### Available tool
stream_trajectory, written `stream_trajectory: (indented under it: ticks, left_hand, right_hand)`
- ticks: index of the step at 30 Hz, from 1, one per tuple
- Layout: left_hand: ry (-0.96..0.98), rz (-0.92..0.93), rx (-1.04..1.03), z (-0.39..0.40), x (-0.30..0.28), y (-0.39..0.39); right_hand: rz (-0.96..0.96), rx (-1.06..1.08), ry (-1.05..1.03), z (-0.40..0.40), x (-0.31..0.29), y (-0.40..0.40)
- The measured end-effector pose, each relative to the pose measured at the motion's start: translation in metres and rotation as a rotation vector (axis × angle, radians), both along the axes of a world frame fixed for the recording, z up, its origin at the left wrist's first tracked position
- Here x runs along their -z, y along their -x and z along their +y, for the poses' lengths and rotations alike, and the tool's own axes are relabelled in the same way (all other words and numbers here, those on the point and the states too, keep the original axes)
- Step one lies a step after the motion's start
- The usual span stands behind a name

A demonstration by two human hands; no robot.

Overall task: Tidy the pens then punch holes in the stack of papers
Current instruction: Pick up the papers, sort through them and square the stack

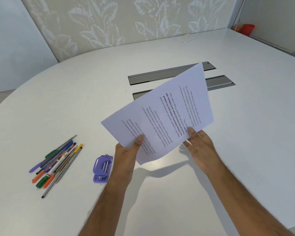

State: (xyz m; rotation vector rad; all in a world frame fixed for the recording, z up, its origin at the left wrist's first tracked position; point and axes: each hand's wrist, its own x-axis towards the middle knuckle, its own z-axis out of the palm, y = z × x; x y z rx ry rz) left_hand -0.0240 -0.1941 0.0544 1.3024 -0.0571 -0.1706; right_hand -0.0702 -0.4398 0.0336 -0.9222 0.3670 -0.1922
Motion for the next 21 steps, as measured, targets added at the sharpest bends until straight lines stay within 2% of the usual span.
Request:
stream_trajectory:
  ticks: [3,5,7,15,21]
  left_hand:
    - [0.004,0.041,0.010,-0.007,0.005,0.004]
    - [-0.012,0.046,0.032,-0.009,0.008,0.005]
    - [-0.030,0.038,0.037,-0.007,0.011,0.005]
    - [0.017,0.041,-0.028,0.023,0.009,-0.007]
    - [-0.197,-0.060,0.240,0.023,-0.006,-0.007]
  right_hand:
    - [-0.122,-0.013,-0.154,0.015,0.002,-0.002]
    - [-0.144,0.049,-0.170,0.017,-0.001,-0.004]
    - [-0.128,0.115,-0.073,0.013,-0.005,-0.006]
    - [-0.159,0.143,0.528,-0.030,-0.022,0.002]
    - [-0.136,-0.016,0.656,-0.032,-0.046,0.010]
